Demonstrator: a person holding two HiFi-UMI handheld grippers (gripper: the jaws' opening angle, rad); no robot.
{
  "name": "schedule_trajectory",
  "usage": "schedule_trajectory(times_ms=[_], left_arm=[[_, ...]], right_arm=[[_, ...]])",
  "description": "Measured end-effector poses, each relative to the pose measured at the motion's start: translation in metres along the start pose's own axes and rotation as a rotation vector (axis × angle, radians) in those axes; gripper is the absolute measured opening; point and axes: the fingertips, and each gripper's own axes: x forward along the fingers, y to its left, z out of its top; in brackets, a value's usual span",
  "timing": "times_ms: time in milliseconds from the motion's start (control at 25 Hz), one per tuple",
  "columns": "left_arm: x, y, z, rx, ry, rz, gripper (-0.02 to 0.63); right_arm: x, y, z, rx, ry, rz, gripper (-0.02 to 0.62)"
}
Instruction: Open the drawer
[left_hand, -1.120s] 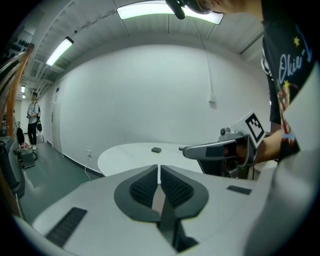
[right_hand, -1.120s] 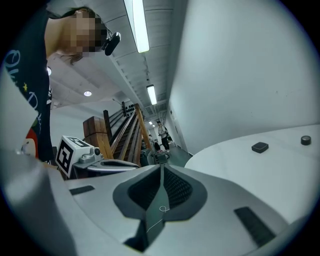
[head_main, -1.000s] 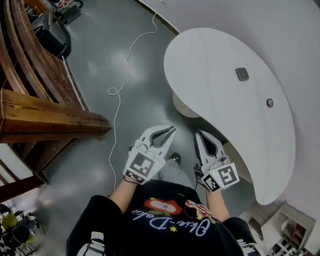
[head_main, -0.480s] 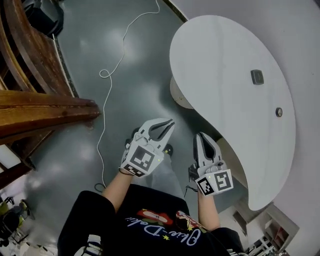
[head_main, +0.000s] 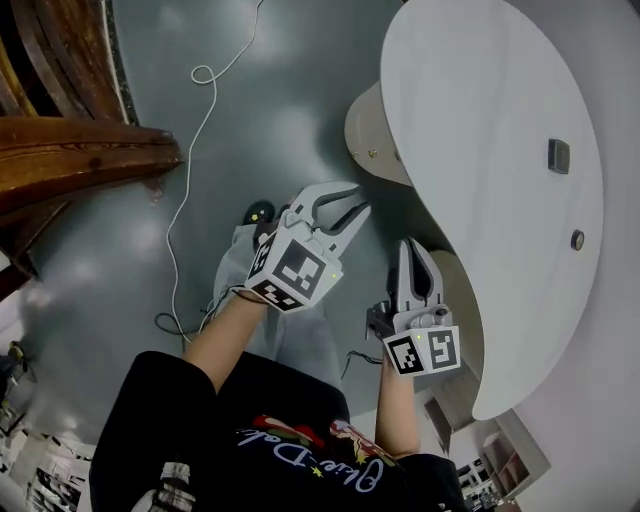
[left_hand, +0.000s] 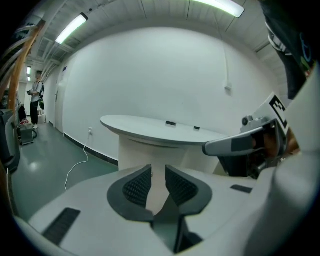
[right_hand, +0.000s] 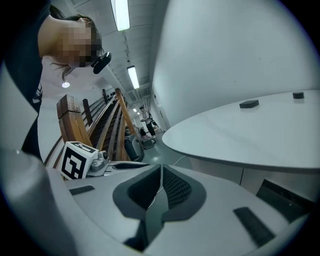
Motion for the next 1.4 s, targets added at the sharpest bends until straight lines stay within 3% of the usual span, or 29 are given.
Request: schedule_trajectory(times_ms=[320,600,1040,1400], left_arm=[[0.034,-0.002,-0.029,-0.051,-0.015,-0.027,0.103],[0.069,0.013,-0.037,-0.074,-0.038,0.000,0.127],[0.125,0.027,-0.063,-0.034,0.024,-0.025,0.155],[0.165,0.030,-0.081,-0.052,0.057,-0.053,0.156]], right_arm=[[0.015,-0.017,-0.030,0.012,0.032,-0.029,0.003],[0.031,-0.027,-0.038,-0.003,0.042,-0.054,0.003],[0.050,-0.046,-0.049,0.007,0.060,-0.073,0.003],[0.053,-0.058,-0.059,0.010,0.071,-0.098,0.003]])
